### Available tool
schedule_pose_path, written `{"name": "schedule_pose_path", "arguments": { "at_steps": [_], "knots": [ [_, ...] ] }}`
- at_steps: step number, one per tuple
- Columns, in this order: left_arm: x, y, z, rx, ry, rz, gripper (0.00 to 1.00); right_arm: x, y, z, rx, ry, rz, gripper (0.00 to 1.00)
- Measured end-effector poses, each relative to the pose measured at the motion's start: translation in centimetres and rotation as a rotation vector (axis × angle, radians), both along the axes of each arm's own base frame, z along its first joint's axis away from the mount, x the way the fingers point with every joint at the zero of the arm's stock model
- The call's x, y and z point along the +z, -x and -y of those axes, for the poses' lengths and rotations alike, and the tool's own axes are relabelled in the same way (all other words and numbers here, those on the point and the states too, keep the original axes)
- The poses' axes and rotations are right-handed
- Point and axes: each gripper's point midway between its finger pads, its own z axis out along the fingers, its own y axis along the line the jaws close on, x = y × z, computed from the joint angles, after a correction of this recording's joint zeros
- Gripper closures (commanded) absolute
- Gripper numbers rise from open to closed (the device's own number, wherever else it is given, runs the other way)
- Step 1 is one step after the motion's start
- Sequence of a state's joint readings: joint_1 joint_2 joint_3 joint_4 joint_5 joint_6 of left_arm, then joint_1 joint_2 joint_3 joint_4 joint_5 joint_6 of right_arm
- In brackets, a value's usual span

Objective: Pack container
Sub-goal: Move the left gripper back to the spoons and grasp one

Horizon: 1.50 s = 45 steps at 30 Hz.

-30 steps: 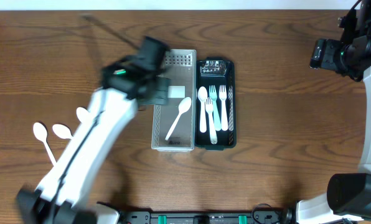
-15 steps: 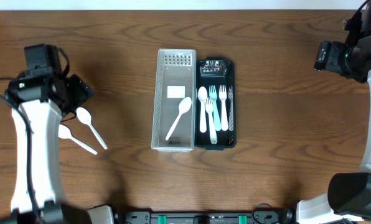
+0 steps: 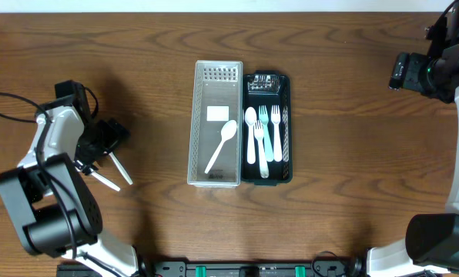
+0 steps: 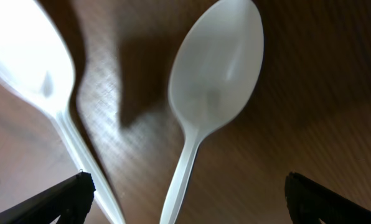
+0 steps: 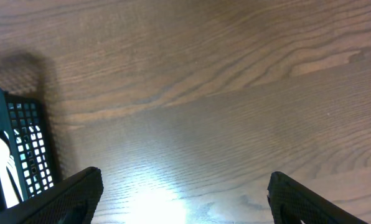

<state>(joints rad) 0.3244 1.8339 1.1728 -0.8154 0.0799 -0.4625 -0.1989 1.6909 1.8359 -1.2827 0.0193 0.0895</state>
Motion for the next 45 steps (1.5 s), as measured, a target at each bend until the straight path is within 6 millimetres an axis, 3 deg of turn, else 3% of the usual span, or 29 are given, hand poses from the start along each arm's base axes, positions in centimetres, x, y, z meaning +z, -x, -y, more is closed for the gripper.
{"name": "schedule_pose_path", "arguments": {
  "at_steps": [7,14,15,19,24,33,45],
  "knots": [
    [-2.4,-1.1,0.1,-0.031,0.024,0.002,0.01,-0.1,0.2,0.0,0.000,-0.002,-0.008,0.11],
    [-2.4,-1.2,0.0,-0.050,0.021,0.005,0.00,-0.1,0.2,0.1,-0.004,0.008,-0.011,0.11],
    [-2.4,-1.1,0.1,-0.053,0.022,0.004,0.04,-0.1,0.3,0.2,-0.005,0.009,-0.012,0.11],
    [-2.5,-0.9,0.2,-0.055,0.029,-0.009,0.34,-0.1,0.3,0.2,-0.007,0.012,-0.013,0.11],
    [-2.5,-0.9,0.3,-0.067,0.034,-0.007,0.62,-0.1,0.3,0.3,-0.008,0.015,-0.013,0.11],
    [-2.5,-1.0,0.5,-0.067,0.051,-0.001,0.94,-0.1,0.3,0.3,-0.008,0.015,-0.014,0.11],
    [-1.5,0.1,1.2,-0.075,0.086,-0.072,0.94,-0.1,0.3,0.3,-0.008,0.016,-0.013,0.11]
  ]
}}
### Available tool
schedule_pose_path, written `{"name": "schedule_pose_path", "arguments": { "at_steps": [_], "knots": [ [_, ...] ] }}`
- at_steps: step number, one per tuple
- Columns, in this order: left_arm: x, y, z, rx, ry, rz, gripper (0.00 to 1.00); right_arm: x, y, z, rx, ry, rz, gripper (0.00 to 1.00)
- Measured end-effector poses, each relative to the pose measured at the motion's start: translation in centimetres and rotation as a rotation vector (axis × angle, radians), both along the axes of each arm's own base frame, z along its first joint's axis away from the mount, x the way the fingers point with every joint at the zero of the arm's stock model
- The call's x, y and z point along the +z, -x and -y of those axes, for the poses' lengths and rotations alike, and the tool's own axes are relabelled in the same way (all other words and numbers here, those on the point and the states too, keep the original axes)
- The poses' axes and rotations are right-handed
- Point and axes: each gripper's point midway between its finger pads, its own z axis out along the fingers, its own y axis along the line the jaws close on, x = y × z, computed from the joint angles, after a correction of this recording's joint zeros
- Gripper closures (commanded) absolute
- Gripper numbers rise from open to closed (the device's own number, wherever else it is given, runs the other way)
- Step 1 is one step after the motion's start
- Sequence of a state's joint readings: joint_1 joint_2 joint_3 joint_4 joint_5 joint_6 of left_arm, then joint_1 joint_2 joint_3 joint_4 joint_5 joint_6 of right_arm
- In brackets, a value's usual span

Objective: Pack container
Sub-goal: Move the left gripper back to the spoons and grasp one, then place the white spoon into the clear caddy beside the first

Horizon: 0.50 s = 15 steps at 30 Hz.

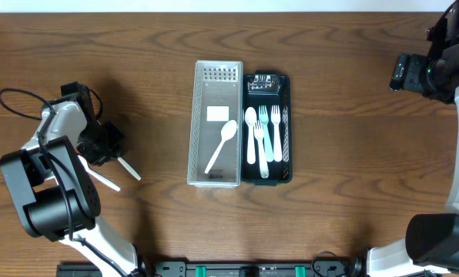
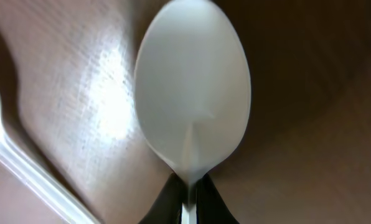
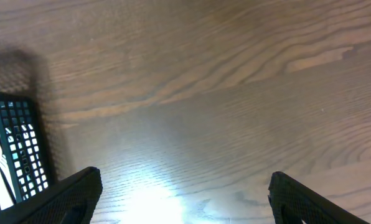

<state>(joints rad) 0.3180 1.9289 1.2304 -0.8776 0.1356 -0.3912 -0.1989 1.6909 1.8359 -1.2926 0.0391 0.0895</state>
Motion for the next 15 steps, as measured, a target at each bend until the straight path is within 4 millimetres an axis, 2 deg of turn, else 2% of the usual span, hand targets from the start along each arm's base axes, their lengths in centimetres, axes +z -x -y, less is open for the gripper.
{"name": "schedule_pose_path", "arguments": {
  "at_steps": [4,7,11,13,15],
  "knots": [
    [2.7,-1.3,1.1,-0.069,-0.005,0.021,0.94,0.0,-0.1,0.0,0.000,0.002,0.002,0.11],
    [6.8,-3.1,3.5,-0.165,-0.028,0.114,0.94,0.0,-0.1,0.0,-0.001,0.002,0.002,0.11],
    [13.9,-5.2,9.1,-0.341,-0.063,0.340,0.94,0.0,-0.1,0.1,-0.001,0.003,0.002,0.11],
    [16.7,-5.2,12.5,-0.434,-0.064,0.432,0.94,0.0,-0.1,0.1,-0.001,0.003,0.002,0.11],
    [18.4,-4.6,15.9,-0.532,-0.063,0.491,0.94,0.0,-0.1,0.1,-0.001,0.003,0.002,0.11]
  ]
}}
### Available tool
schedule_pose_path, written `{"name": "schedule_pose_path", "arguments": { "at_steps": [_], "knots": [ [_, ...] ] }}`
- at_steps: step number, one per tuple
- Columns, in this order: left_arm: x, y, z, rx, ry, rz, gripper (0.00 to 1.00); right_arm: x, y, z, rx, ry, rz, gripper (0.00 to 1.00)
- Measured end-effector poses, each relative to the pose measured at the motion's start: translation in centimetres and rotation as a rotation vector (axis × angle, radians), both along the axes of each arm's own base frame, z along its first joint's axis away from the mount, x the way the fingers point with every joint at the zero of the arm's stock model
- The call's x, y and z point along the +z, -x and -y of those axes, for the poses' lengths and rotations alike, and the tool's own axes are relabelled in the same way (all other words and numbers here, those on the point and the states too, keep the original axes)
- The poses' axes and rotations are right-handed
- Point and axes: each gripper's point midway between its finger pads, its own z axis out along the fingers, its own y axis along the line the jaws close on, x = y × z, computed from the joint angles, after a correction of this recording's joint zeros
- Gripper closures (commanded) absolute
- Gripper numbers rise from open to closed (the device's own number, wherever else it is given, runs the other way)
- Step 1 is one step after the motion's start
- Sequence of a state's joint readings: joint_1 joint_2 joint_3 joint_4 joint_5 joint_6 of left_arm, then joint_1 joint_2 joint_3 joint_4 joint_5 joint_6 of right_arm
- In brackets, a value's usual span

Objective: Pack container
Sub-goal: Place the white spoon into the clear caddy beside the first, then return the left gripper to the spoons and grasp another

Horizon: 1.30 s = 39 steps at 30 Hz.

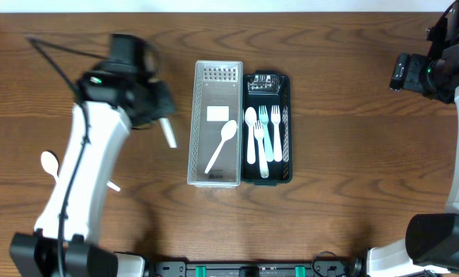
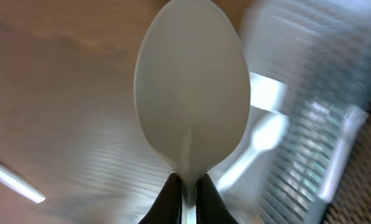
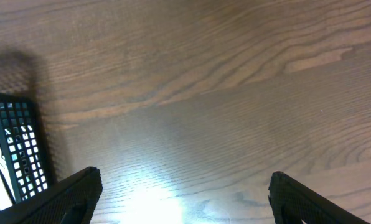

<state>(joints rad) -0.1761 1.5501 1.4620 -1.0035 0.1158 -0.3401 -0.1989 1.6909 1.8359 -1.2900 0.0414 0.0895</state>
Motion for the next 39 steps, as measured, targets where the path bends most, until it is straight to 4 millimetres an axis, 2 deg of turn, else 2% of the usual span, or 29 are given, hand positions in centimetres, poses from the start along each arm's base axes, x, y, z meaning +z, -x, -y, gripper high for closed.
{"name": "schedule_pose_path", "arguments": {
  "at_steps": [2,5,7,10,12,13,14,15,18,20,23,25,27,29,31,33,35,37,39],
  "knots": [
    [0.4,0.6,2.8,-0.081,-0.012,0.021,0.94,0.0,0.0,0.0,0.000,0.000,0.000,0.11],
    [-0.4,1.2,6.4,-0.184,-0.045,0.025,0.94,0.0,0.0,0.0,0.000,0.000,0.000,0.11],
    [-1.4,1.4,8.3,-0.237,-0.068,0.023,0.94,0.0,0.0,0.0,0.000,0.000,0.000,0.11],
    [-3.9,1.8,10.5,-0.297,-0.109,-0.017,0.94,0.0,0.0,0.0,0.000,0.000,0.000,0.11],
    [-5.7,1.9,11.1,-0.312,-0.133,-0.057,0.94,0.0,0.0,0.0,0.000,0.000,0.000,0.11],
    [-6.8,1.9,11.2,-0.316,-0.149,-0.084,0.90,0.0,0.0,0.0,0.000,0.000,-0.001,0.12],
    [-7.7,1.9,11.1,-0.317,-0.161,-0.107,0.83,0.0,0.0,0.0,0.000,-0.001,-0.001,0.11],
    [-8.5,1.9,11.1,-0.320,-0.173,-0.127,0.71,0.0,0.0,0.0,0.000,-0.001,-0.001,0.11],
    [-10.9,2.0,10.8,-0.316,-0.201,-0.187,0.57,0.0,0.0,0.0,0.000,0.000,-0.002,0.11],
    [-11.6,2.1,10.6,-0.312,-0.212,-0.206,0.48,0.0,0.1,0.0,0.000,-0.001,-0.004,0.11],
    [-11.5,2.3,10.1,-0.310,-0.224,-0.214,0.47,-0.1,0.1,0.0,0.000,-0.001,-0.005,0.11],
    [-10.9,2.5,9.4,-0.304,-0.235,-0.224,0.48,-0.1,0.1,0.0,0.000,-0.001,-0.006,0.11],
    [-9.1,2.3,8.3,-0.281,-0.248,-0.205,0.48,-0.1,0.2,0.0,0.000,-0.001,-0.007,0.11],
    [-6.4,1.4,7.1,-0.246,-0.250,-0.139,0.46,-0.1,0.2,0.0,0.000,-0.001,-0.007,0.11],
    [-2.6,0.5,5.0,-0.181,-0.236,-0.036,0.46,-0.1,0.2,0.0,0.000,-0.001,-0.007,0.11],
    [1.5,0.1,1.8,-0.078,-0.218,0.064,0.45,-0.1,0.2,0.0,0.000,-0.002,-0.007,0.11],
    [5.0,0.4,-2.5,0.062,-0.204,0.139,0.40,-0.1,0.2,0.0,0.000,-0.002,-0.007,0.11],
    [7.1,1.3,-6.8,0.211,-0.204,0.180,0.33,-0.1,0.2,0.0,0.000,-0.002,-0.007,0.11],
    [8.0,2.5,-11.1,0.373,-0.202,0.190,0.30,-0.1,0.2,0.0,0.000,-0.002,-0.008,0.11]
  ]
}}
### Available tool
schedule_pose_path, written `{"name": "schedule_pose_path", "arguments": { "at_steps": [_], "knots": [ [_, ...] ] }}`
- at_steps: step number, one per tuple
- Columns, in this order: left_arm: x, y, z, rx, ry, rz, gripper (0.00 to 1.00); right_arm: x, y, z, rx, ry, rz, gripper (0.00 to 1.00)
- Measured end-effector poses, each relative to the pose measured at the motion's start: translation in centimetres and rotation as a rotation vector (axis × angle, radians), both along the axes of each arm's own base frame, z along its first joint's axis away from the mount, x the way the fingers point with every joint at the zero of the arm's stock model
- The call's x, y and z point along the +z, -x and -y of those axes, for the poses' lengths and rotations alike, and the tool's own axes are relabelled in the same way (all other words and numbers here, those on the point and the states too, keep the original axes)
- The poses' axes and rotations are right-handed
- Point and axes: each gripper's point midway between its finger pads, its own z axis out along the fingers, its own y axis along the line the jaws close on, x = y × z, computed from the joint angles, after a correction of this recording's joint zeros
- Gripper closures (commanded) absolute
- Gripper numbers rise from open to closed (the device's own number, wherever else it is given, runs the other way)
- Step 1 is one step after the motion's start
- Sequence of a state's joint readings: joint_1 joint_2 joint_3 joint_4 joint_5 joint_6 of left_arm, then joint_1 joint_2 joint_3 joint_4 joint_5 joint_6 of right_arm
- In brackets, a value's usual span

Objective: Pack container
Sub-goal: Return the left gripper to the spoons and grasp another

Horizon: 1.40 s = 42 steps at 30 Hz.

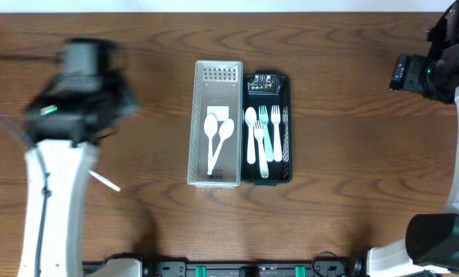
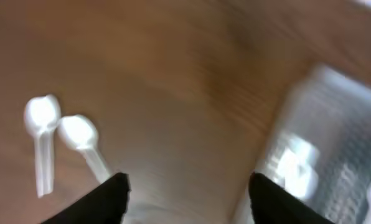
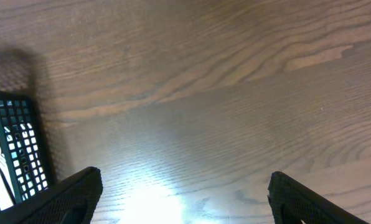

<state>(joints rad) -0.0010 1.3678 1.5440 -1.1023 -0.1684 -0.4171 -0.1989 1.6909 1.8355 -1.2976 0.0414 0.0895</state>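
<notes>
The clear container holds two white spoons side by side. My left gripper is open and empty above bare wood, left of the container; the arm shows blurred in the overhead view. Two more white spoons lie on the table to its left. In the overhead view only one handle of them shows beside the arm. My right gripper is open and empty at the far right, over bare table.
A black tray with white and pale blue forks and a spoon stands against the clear container's right side; its mesh corner shows in the right wrist view. The right arm hangs at the table's right edge.
The spoon held in my left gripper beside the clear container now lies inside it next to the first spoon. The left gripper has opened and moved left. The right arm has not moved.
My left gripper was open over loose spoons at the table's left. Then it was shut on one spoon's handle there. Then it held that spoon just left of the clear container. Now the container holds two spoons and the gripper is empty.
</notes>
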Motion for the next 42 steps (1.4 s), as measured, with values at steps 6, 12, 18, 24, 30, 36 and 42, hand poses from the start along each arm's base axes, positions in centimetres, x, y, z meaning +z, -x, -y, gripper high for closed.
{"name": "schedule_pose_path", "arguments": {
  "at_steps": [6,12,18,24,30,36,42],
  "knots": [
    [-4.5,2.3,-7.6,0.302,0.097,-0.084,0.29,0.0,0.0,0.0,0.000,0.000,0.000,0.11],
    [-14.4,4.2,-11.0,0.454,0.230,-0.263,0.25,0.0,0.0,0.0,0.000,-0.001,-0.001,0.11],
    [-21.0,5.6,-11.1,0.494,0.300,-0.417,0.24,0.0,0.0,0.0,0.000,0.000,-0.002,0.11],
    [-24.6,4.7,-11.3,0.480,0.320,-0.460,0.24,0.0,0.1,0.0,0.000,-0.001,-0.004,0.11],
    [-26.8,4.8,-11.1,0.476,0.333,-0.506,0.24,-0.1,0.1,0.1,-0.002,0.003,-0.006,0.11],
    [-27.4,4.6,-11.2,0.464,0.333,-0.507,0.24,-0.1,0.2,0.1,-0.004,0.008,-0.009,0.11],
    [-27.5,4.4,-11.1,0.459,0.344,-0.503,0.49,-0.1,0.2,0.2,-0.005,0.009,-0.011,0.11]
  ]
}}
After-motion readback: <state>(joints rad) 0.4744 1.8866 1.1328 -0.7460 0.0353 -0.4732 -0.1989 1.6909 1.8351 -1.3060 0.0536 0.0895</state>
